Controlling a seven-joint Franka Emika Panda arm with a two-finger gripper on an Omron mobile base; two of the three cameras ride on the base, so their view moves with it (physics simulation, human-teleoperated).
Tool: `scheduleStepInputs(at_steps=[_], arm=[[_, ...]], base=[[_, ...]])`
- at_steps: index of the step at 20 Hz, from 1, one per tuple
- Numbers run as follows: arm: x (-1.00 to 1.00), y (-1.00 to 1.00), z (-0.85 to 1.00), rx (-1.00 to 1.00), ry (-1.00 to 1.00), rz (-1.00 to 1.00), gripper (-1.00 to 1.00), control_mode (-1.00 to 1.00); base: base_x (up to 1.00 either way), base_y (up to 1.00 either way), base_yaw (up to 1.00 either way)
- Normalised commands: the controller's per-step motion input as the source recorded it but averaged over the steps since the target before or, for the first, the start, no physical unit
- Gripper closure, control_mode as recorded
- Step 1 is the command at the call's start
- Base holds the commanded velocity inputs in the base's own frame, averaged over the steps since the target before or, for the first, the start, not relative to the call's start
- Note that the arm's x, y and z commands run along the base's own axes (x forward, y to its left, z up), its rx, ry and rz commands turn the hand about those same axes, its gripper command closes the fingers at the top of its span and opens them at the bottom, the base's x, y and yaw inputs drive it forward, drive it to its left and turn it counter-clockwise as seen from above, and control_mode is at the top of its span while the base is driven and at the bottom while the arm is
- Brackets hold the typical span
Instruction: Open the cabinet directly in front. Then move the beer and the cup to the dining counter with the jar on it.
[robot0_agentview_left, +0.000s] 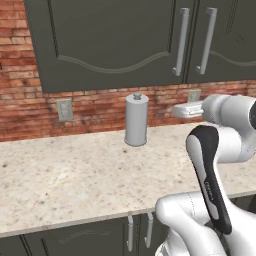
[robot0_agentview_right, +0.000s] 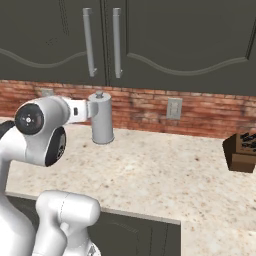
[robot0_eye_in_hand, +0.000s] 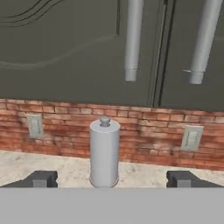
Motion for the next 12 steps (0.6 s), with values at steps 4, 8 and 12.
scheduleStepInputs(at_steps=[4,8,12], arm=[[-0.33,0.00,0.38,0.00,-0.33,0.00,-1.00,-1.00],[-0.35,0.00,0.15,0.01,-0.33,0.00,-1.00,-1.00],[-0.17,0.00,0.06,0.00,-0.15,0.00,-1.00,-1.00]], base=[[0.00,0.00,0.00],[0.00,0.00,0.00],[0.00,0.00,0.00]])
